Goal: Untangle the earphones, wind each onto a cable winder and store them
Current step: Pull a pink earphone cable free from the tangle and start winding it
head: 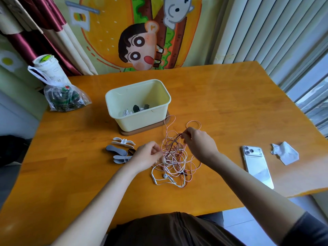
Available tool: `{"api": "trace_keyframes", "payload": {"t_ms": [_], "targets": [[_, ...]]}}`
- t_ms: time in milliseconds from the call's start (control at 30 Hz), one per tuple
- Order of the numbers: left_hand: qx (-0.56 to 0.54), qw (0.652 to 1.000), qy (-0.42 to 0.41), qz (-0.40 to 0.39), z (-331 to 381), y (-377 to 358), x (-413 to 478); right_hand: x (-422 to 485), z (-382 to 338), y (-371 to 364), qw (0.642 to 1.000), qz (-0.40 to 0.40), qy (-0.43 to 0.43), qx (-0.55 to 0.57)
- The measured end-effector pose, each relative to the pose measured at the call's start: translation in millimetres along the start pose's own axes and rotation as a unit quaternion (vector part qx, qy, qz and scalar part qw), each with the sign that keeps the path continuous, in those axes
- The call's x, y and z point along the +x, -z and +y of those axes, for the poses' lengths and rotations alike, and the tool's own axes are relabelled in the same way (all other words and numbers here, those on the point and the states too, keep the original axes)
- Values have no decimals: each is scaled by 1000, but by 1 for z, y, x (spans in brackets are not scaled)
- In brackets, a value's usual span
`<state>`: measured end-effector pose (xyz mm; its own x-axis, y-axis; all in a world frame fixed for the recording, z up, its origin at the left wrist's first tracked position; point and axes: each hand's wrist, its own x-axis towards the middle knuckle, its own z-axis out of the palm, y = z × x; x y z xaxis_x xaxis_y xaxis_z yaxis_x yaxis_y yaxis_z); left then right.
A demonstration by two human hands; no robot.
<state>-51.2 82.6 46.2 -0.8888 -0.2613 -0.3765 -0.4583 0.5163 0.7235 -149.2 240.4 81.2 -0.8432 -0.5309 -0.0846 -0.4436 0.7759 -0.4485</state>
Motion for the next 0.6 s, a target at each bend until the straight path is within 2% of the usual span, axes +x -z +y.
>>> {"api": "trace_keyframes", "payload": {"t_ms": [67, 100, 167, 233, 300, 467, 600], "targets": [[104, 992, 42, 54, -15, 3, 2, 1, 3, 2, 999, 32, -22, 4], [111, 988, 67, 81, -23, 6, 0, 4, 8, 6, 998, 54, -38, 10], [61, 990, 99, 85, -36, 11, -4, 10, 19, 15, 996, 70, -54, 25], [15, 993, 98, 56, -39, 10, -7, 14, 25, 19, 997, 48, -47, 28], [0, 996, 74, 55, -34, 4, -6, 13, 24, 16, 999, 23, -32, 23], [-66, 994, -52, 65, 2, -5, 1, 5, 14, 7, 998, -39, 46, 14], [-101, 987, -122, 27, 32, -6, 7, 4, 2, 15, 991, -33, 125, 46]]}}
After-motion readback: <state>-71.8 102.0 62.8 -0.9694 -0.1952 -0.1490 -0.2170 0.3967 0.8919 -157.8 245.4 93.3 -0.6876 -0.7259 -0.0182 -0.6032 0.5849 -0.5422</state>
